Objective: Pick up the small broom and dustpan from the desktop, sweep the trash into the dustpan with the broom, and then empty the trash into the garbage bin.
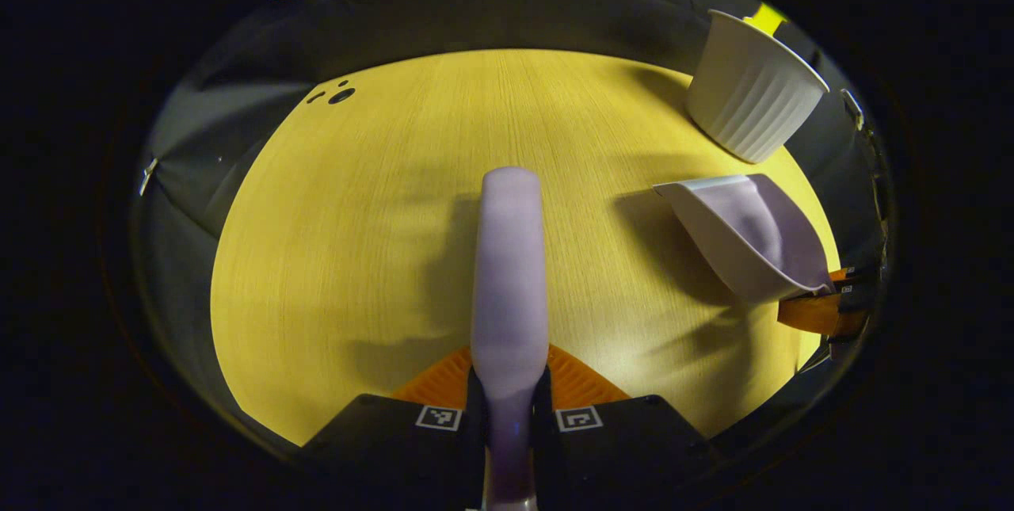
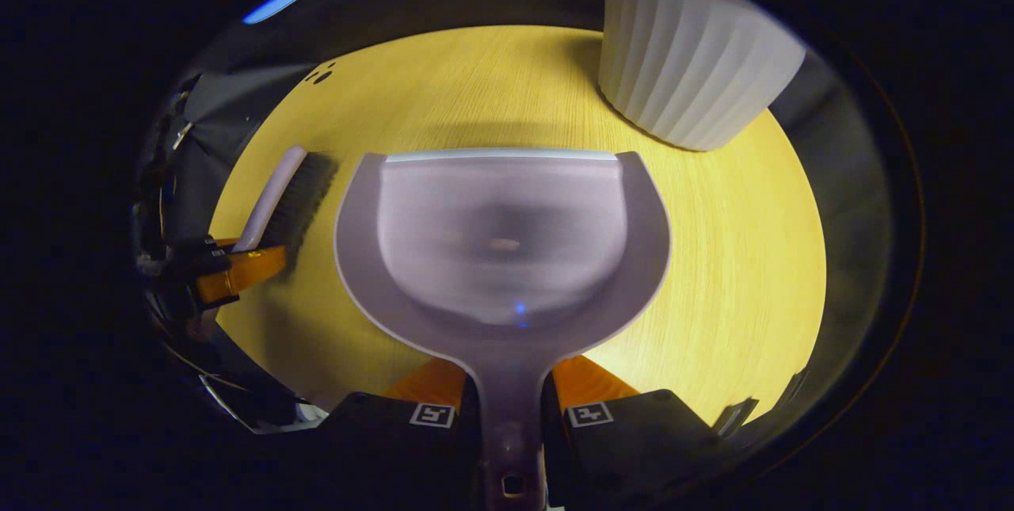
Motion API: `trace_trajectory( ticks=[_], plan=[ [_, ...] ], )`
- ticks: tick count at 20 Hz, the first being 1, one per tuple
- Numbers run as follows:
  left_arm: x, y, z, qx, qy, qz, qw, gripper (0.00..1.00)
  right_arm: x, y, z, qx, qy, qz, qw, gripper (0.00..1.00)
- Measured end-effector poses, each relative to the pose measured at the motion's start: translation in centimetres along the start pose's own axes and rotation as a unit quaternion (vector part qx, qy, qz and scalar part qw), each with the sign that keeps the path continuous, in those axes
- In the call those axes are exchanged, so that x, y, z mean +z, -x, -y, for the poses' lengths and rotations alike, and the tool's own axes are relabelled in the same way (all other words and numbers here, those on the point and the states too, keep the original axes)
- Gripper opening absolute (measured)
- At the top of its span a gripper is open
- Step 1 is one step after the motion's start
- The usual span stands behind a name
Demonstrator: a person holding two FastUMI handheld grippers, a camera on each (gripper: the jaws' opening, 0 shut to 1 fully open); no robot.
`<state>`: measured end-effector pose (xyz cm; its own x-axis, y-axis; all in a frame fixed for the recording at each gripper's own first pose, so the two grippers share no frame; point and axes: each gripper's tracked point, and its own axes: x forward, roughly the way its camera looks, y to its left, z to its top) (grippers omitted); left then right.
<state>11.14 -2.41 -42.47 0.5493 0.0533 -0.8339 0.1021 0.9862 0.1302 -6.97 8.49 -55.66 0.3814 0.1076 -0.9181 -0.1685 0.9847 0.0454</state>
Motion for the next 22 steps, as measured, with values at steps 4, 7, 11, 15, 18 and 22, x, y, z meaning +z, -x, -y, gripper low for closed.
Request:
trace_trajectory(
  ticks=[4, 7, 11, 15, 18, 22],
  plan=[
    [-0.5, -0.8, 0.5, 0.020, -0.003, -0.026, 0.999, 0.29, -0.5, -0.2, -0.3, 0.016, 0.008, -0.015, 1.000, 0.37],
    [-1.4, -0.7, 0.3, 0.030, -0.003, -0.046, 0.998, 0.31, -0.7, 0.2, -0.7, 0.026, 0.009, -0.015, 1.000, 0.39],
    [-0.8, -0.3, 0.8, 0.016, -0.001, -0.042, 0.999, 0.38, -0.1, 0.1, -1.3, 0.031, -0.007, 0.005, 0.999, 0.47],
    [0.1, 1.4, 1.0, 0.001, 0.016, 0.000, 1.000, 0.81, 1.2, 1.1, -1.6, 0.032, -0.029, 0.045, 0.998, 1.00],
    [2.3, 4.7, 1.1, 0.003, 0.018, 0.079, 0.997, 0.95, 3.0, 3.8, -0.7, 0.015, -0.034, 0.104, 0.994, 1.00],
    [4.9, 11.1, 1.8, 0.003, -0.002, 0.199, 0.980, 0.95, 6.2, 9.8, 0.8, -0.012, -0.029, 0.215, 0.976, 0.99]
  ],
)
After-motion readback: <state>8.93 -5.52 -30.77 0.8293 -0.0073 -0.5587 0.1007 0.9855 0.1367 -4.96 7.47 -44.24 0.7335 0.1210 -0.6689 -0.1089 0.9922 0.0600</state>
